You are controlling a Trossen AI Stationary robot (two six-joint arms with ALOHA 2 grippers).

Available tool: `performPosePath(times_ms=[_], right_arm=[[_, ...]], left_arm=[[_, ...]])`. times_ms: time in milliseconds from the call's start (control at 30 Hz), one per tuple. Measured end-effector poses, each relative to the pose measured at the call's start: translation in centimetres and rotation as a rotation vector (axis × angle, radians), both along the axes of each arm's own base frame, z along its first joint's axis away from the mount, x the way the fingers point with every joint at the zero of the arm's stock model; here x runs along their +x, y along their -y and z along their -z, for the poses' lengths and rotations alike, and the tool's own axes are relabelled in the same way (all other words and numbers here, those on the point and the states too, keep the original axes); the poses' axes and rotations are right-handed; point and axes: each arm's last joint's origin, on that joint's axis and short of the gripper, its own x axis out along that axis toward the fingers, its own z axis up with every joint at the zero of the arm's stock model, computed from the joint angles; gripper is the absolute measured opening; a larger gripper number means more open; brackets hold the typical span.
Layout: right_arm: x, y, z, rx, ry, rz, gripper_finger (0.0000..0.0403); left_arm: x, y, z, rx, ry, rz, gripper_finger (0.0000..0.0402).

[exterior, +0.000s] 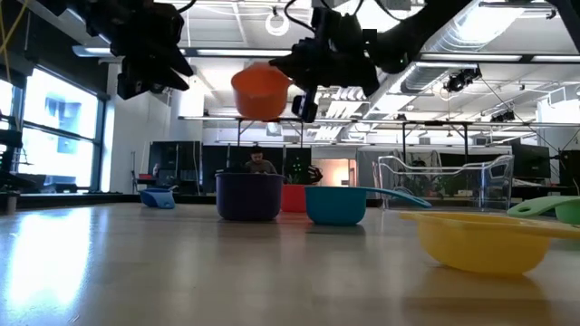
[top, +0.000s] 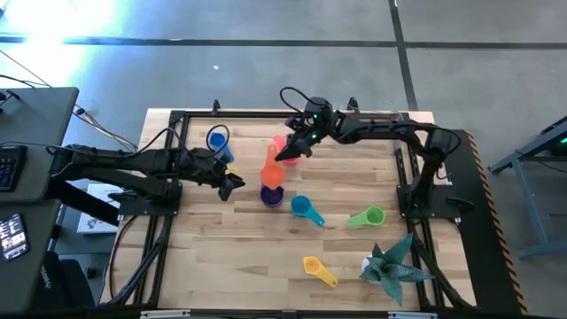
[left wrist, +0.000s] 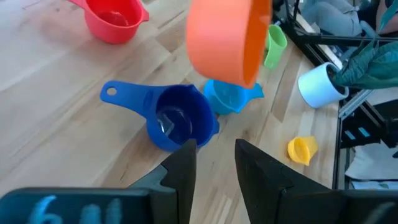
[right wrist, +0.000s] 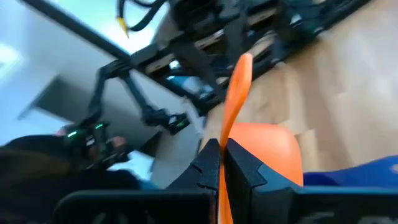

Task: Nest measuring cups in basket
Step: Stack the orange measuring cup on top of the purple measuring cup

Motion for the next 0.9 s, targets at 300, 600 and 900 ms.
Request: performPosePath(times_ms=[300, 600, 900], right_arm=[[1.1, 0.6, 3.2, 0.104, -0.01, -0.163, 0.0], [1.9, 0.2, 5.8, 0.145, -0.063, -0.207, 0.0], [3.3, -1.5, 7.0, 0.118, -0.032, -0.234, 0.0]], left_arm=[[0.0, 0.0, 0.0, -0.082, 0.006, -0.064, 0.0101], [0.0, 0.0, 0.0, -0.115, 0.008, -0.088, 0.0101], [0.0, 0.0, 0.0, -0.115, 0.008, -0.088, 0.0101]])
